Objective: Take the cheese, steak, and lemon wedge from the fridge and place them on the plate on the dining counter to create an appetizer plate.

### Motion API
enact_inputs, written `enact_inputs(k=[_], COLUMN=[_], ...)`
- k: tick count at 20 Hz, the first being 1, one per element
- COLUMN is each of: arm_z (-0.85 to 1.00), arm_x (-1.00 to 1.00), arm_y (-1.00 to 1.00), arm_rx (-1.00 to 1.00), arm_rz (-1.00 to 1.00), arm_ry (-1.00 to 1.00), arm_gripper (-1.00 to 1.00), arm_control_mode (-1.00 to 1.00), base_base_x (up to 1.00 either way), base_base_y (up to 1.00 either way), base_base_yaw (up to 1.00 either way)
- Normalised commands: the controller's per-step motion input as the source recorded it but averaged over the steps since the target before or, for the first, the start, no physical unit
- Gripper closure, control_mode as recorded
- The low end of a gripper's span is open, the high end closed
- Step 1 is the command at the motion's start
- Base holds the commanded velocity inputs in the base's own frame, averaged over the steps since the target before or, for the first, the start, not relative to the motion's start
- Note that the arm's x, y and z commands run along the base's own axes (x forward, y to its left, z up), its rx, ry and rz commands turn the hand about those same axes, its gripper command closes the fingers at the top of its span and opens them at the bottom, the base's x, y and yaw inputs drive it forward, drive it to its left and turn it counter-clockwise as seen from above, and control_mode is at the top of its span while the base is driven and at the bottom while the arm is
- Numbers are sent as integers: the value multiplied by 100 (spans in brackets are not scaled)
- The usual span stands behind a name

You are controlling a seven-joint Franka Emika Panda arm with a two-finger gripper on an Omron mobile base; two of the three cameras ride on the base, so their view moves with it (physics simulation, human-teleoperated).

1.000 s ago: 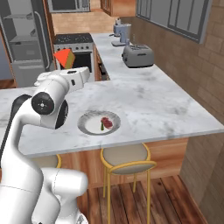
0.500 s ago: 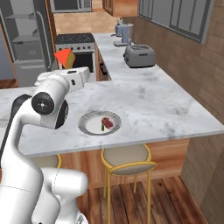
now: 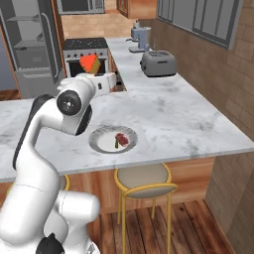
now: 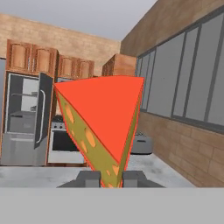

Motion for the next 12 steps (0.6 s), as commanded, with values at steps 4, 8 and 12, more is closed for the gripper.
enact_inputs(k=[4,8,12], arm_z=[-4,-30,-64], arm_x=[31,12,2], arm_y=[-22,-1,0], arm_rx=[0,0,-2], arm_rz=[0,0,0], arm_ry=[6,0,0], arm_gripper=[100,100,100], arm_control_mode=[-100,-100,-100], base_base_x=[0,0,0], base_base_y=[0,0,0], base_base_yaw=[0,0,0])
